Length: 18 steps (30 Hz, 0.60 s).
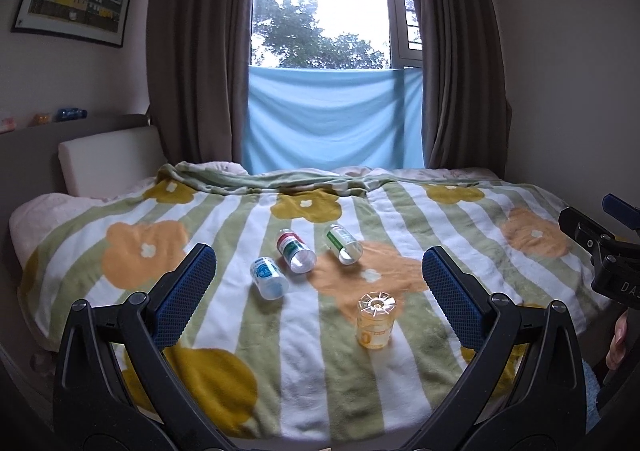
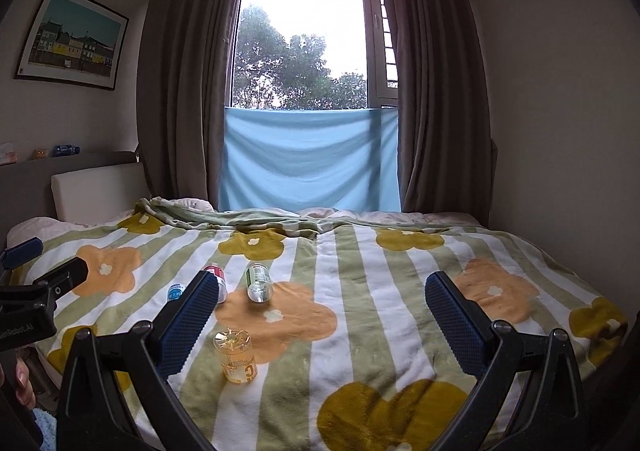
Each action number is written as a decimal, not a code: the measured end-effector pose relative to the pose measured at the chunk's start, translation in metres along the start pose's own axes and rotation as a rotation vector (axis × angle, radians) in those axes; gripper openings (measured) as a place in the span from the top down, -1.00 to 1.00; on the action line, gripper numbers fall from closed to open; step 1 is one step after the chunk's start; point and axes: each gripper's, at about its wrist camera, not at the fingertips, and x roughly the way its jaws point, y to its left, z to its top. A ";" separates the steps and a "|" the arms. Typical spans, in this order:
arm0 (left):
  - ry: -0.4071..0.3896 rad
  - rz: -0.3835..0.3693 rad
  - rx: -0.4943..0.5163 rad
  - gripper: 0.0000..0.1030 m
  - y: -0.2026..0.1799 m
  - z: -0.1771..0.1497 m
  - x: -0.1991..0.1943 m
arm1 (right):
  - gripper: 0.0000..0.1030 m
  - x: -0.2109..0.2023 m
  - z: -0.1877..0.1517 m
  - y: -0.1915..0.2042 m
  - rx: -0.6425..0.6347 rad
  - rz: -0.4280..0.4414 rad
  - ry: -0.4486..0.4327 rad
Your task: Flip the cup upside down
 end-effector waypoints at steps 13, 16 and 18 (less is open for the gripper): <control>0.004 -0.022 -0.002 -1.00 -0.004 -0.002 0.005 | -1.00 -0.004 -0.002 0.004 -0.036 -0.036 -0.024; 0.004 -0.022 0.001 -1.00 -0.004 -0.002 0.005 | -1.00 -0.003 -0.002 0.004 -0.040 -0.044 -0.024; 0.004 -0.021 0.002 -1.00 -0.005 -0.002 0.005 | -1.00 -0.001 -0.002 0.004 -0.038 -0.046 -0.017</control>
